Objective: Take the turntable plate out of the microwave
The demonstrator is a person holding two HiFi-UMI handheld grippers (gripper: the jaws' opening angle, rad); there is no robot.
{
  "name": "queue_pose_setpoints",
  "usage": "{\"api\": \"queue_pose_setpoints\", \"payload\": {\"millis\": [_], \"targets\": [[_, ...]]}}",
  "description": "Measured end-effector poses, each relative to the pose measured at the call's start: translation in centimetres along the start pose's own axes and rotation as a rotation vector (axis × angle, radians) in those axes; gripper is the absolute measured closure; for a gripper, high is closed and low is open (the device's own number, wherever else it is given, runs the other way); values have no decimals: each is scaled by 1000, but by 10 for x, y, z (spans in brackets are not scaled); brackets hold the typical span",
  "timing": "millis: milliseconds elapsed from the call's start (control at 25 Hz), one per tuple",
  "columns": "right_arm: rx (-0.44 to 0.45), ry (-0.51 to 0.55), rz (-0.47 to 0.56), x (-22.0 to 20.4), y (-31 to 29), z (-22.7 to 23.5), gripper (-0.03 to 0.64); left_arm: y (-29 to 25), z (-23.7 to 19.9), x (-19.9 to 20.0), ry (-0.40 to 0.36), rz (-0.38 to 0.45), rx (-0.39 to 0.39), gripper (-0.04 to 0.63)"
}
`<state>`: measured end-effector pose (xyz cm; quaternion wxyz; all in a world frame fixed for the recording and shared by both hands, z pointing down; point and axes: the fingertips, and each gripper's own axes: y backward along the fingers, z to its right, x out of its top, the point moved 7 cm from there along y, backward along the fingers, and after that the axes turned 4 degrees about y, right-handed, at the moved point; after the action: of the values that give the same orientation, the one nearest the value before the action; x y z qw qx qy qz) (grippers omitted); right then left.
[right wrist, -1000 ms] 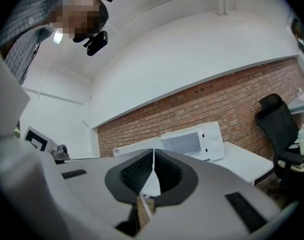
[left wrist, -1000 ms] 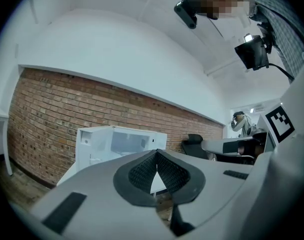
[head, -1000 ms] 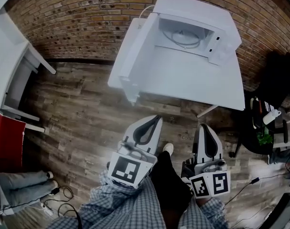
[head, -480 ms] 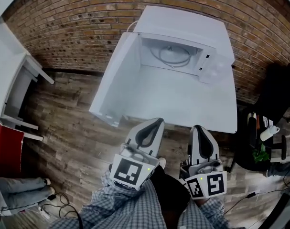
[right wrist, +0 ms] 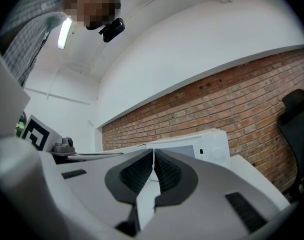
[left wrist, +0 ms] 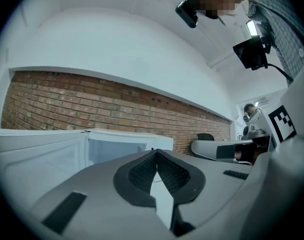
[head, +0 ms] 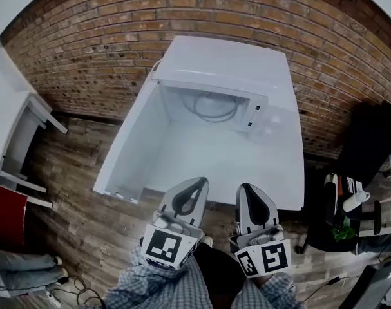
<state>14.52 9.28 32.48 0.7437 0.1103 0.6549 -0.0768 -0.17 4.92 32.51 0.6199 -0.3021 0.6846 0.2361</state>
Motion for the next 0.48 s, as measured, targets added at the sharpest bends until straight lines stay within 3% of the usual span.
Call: {"api": "queue_pose_setpoints", "payload": {"millis": [480], "targets": [[-15, -3, -22, -12, -40, 22, 594, -51, -20, 3, 5, 1, -41, 586]]}}
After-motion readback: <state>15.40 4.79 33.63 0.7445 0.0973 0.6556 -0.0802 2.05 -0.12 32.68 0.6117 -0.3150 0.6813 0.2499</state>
